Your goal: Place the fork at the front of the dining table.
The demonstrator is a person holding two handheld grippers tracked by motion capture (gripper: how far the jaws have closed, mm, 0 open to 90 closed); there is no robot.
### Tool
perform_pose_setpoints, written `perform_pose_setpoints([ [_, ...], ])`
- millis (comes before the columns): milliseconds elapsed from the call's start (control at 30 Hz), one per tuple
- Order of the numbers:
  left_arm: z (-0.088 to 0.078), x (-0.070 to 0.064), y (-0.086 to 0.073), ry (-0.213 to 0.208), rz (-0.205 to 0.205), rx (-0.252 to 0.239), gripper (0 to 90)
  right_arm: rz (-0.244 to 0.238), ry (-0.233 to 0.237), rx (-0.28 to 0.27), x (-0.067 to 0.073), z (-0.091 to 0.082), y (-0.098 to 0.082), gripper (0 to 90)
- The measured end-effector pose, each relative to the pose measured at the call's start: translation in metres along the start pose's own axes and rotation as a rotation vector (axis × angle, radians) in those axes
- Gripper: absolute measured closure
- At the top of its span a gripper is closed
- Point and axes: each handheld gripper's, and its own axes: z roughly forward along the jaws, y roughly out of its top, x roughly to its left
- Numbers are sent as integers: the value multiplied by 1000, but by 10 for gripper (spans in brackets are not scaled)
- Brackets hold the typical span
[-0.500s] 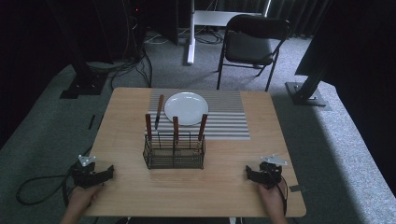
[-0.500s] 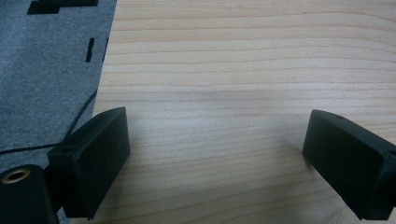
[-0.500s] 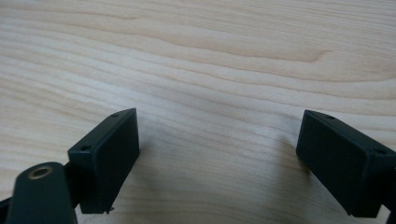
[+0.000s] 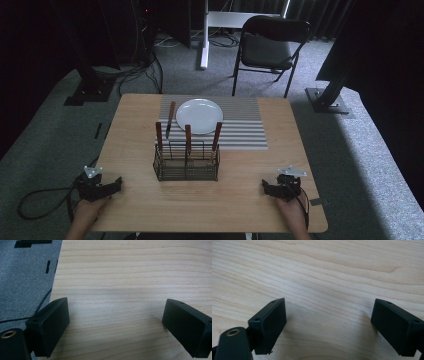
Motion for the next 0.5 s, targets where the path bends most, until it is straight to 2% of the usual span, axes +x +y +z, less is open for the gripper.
perform_pose_setpoints([
  [300, 0, 0, 0, 0, 0, 0, 73, -2, 0, 36, 4, -2, 2, 124],
  [500, 0, 0, 0, 0, 0, 0, 73, -21, 14, 72, 9, -5, 4, 127],
])
